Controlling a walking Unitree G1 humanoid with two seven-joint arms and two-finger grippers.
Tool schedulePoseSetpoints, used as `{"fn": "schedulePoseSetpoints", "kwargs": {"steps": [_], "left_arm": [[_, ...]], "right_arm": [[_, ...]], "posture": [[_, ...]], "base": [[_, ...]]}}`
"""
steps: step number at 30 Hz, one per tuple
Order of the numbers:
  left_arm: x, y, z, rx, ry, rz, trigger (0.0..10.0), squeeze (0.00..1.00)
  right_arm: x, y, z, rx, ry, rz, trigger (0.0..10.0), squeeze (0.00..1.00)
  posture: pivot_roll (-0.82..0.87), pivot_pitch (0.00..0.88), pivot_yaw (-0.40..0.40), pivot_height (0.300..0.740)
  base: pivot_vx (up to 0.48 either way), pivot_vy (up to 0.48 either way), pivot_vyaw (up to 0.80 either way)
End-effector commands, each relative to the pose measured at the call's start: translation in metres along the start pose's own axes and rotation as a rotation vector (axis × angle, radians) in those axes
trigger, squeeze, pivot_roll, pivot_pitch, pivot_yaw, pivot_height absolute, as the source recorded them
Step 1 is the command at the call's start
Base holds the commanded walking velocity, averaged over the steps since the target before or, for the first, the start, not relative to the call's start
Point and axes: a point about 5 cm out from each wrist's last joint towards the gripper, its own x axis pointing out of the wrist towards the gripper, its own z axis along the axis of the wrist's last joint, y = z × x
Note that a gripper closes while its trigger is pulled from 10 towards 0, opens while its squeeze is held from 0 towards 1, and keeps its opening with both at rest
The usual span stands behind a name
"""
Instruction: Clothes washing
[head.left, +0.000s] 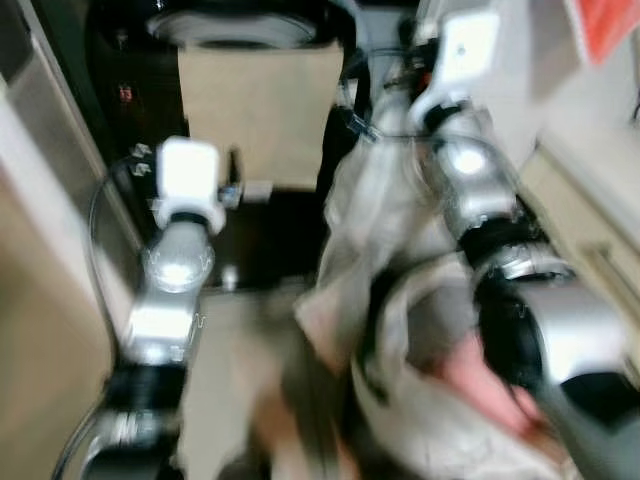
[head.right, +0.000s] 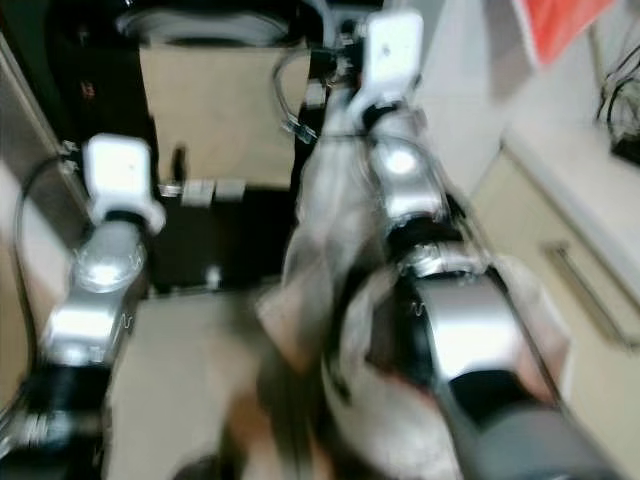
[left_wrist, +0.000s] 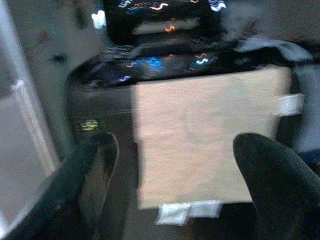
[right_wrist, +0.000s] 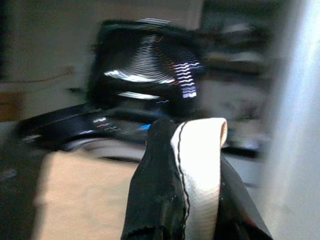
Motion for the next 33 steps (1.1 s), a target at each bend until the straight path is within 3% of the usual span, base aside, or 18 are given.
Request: {"fn": "schedulePoseSetpoints", "kwargs": {"steps": [1, 5, 13, 19, 21, 26, 33], "left_arm": [[0.000, -0.010, 0.005, -0.083, 0.003, -0.001, 10.0, 0.00], [0.000, -0.010, 0.003, -0.083, 0.013, -0.001, 10.0, 0.00], [-0.001, -0.017, 0.001, 0.013, 0.014, -0.055, 10.0, 0.00], [-0.001, -0.019, 0.003, 0.039, 0.011, -0.037, 10.0, 0.00], [-0.002, -0.021, 0.002, 0.038, 0.017, -0.044, 10.0, 0.00], [-0.002, -0.028, -0.001, 0.096, 0.031, -0.091, 10.0, 0.00], [-0.003, -0.033, -0.005, 0.087, 0.049, -0.114, 10.0, 0.00]], "right_arm": [[0.003, -0.020, 0.017, -0.034, -0.062, -0.039, 0.0, 0.00], [0.003, -0.019, 0.016, -0.031, -0.056, -0.034, 0.0, 0.00], [0.001, -0.018, 0.013, -0.027, -0.048, -0.025, 0.0, 0.00], [-0.001, -0.019, 0.009, -0.019, -0.034, -0.022, 0.0, 0.00], [-0.002, -0.021, 0.003, -0.025, 0.015, -0.024, 0.0, 0.00], [-0.006, -0.028, 0.000, -0.013, 0.027, -0.070, 0.0, 0.00], [-0.007, -0.030, -0.004, -0.013, 0.060, -0.088, 0.0, 0.00]], "posture": [[-0.01, 0.000, -0.068, 0.740], [-0.01, 0.000, -0.069, 0.740], [-0.02, 0.000, -0.070, 0.740], [-0.02, 0.000, -0.063, 0.740], [-0.02, 0.000, -0.062, 0.740], [-0.02, 0.000, -0.056, 0.740], [-0.02, 0.000, -0.052, 0.740]], "base": [[0.000, 0.480, 0.00], [0.000, 0.480, 0.00], [0.000, 0.450, 0.00], [0.000, 0.000, 0.00], [0.000, 0.000, 0.00], [0.063, -0.072, 0.80], [0.247, -0.235, 0.23]]}}
